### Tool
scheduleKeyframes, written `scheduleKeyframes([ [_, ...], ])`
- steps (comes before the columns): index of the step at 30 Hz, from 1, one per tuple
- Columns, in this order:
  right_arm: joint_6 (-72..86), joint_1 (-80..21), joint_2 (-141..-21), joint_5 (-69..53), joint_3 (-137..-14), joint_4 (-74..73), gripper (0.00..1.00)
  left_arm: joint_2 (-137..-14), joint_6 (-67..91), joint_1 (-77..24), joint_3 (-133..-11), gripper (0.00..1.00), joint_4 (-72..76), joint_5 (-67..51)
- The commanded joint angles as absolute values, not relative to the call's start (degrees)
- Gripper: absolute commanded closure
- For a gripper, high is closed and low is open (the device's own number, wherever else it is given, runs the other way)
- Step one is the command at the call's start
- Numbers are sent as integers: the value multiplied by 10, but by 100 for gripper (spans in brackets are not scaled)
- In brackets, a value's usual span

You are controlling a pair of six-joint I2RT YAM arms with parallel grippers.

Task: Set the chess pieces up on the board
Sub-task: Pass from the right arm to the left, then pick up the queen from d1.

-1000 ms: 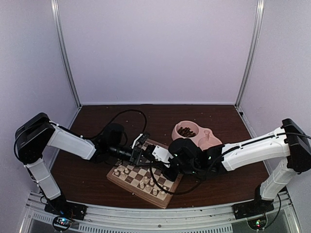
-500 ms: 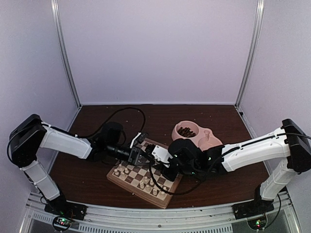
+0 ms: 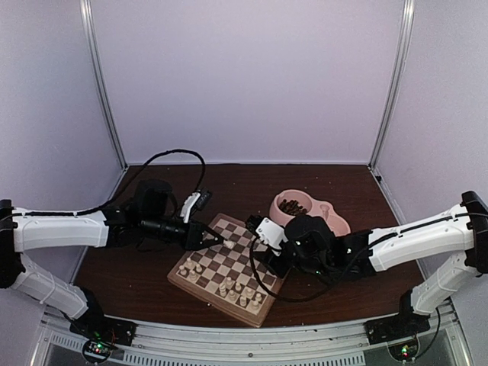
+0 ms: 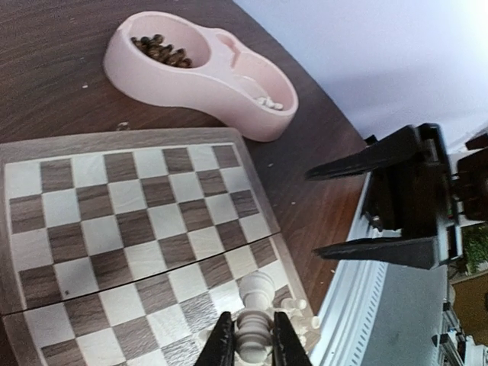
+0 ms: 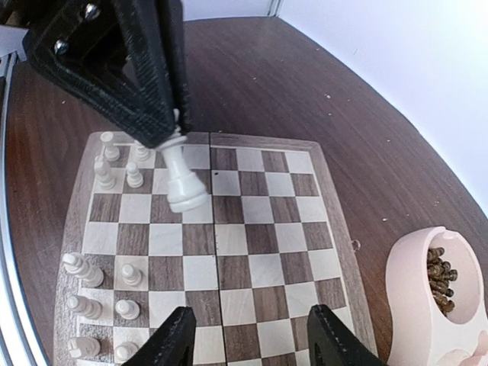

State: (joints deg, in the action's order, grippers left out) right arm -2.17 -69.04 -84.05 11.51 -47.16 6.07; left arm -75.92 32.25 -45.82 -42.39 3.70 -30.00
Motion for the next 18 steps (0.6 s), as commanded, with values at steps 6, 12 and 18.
scheduleKeyframes([
  [6, -3, -688, -790, 273, -432, 109, 44, -694, 241, -495, -505, 100, -222, -100],
  [12, 0, -675, -792, 346, -429, 112, 43, -686, 218, -538, -495, 100, -245, -25],
  [18, 48, -635, -801, 391, -435, 88, 44, -696, 187, -586, -493, 100, -249, 22],
])
